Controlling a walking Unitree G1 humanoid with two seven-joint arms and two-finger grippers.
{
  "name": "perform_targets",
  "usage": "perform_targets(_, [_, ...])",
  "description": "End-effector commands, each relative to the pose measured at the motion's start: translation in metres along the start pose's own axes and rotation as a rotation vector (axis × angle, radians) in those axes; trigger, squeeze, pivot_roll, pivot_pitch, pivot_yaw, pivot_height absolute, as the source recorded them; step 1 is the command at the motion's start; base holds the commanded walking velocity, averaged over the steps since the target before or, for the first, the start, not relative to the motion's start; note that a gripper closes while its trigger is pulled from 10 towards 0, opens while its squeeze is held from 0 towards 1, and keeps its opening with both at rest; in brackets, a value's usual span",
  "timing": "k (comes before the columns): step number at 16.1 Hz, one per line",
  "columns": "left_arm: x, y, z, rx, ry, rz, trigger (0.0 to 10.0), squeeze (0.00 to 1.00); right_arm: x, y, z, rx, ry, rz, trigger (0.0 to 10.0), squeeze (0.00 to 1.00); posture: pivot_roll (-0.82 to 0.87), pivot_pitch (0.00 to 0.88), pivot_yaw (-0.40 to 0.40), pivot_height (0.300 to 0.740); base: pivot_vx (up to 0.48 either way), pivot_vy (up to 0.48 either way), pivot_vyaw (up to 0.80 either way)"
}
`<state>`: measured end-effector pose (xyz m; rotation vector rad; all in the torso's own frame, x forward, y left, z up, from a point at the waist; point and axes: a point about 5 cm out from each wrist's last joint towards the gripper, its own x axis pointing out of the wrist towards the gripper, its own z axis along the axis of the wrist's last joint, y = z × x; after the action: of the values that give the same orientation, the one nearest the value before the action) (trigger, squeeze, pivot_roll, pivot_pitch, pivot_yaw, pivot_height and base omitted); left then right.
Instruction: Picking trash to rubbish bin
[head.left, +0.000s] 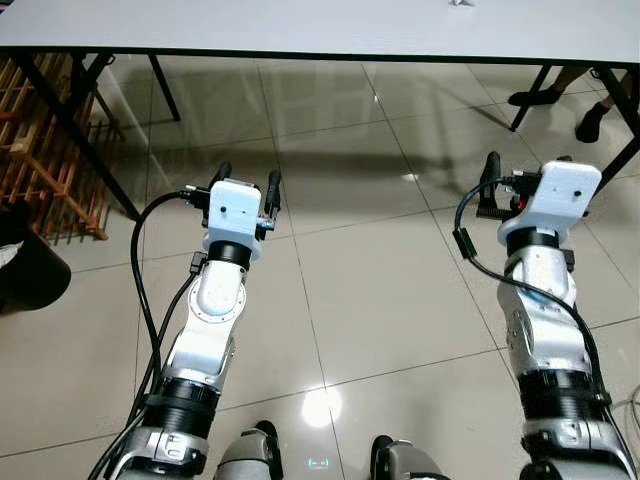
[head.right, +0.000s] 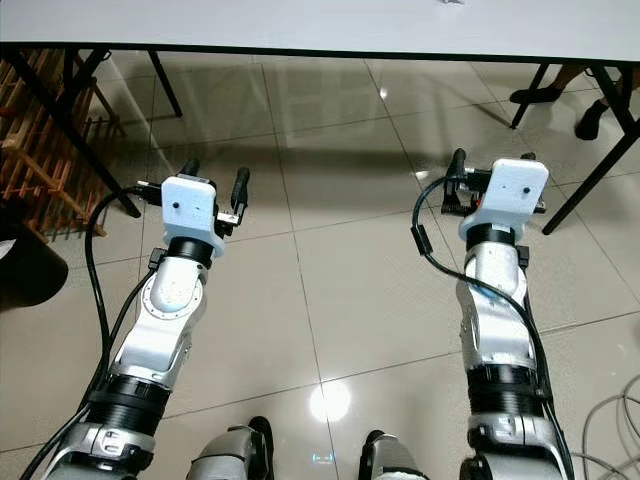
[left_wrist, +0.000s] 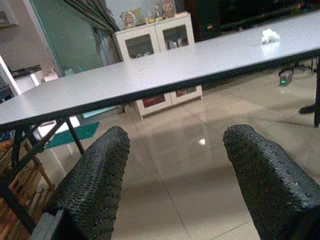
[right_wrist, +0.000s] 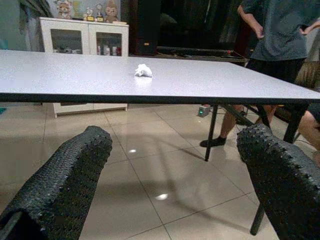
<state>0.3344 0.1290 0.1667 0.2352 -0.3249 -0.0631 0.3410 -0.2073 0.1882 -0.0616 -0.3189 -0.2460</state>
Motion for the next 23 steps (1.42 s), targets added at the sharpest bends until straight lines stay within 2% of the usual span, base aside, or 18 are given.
perform_targets(1, [0.0,0.002,-0.005,0.017,0.027,-0.001,10.0,0.0,0.0,-0.004,-0.006,-0.017,0.042,-0.029,10.0,0.0,-0.03,0.193,0.02,0.74,0.0,0.0,0.0])
perform_targets(5, [-0.002,-0.002,-0.013,0.012,0.062,0.005,10.0,0.0,-0.003,-0.003,-0.016,-0.036,0.077,-0.012,10.0,0.0,-0.03,0.187,0.014,0.74,0.0,0.0,0.0])
perform_targets(8, [-0.003,-0.003,-0.016,0.006,0.081,0.015,10.0,0.0,-0.003,0.003,-0.013,-0.028,0.067,0.027,10.0,0.0,-0.03,0.186,0.007,0.74,0.0,0.0,0.0])
perform_targets(11, [0.0,0.0,-0.013,0.009,0.063,0.029,10.0,0.0,-0.004,0.009,-0.016,-0.018,0.074,0.039,10.0,0.0,-0.03,0.184,0.011,0.74,0.0,0.0,0.0])
perform_targets(23, [0.002,0.0,-0.013,0.026,0.064,0.034,10.0,0.0,-0.005,0.015,-0.014,0.005,0.069,0.064,10.0,0.0,-0.03,0.191,0.011,0.74,0.36,0.0,0.0])
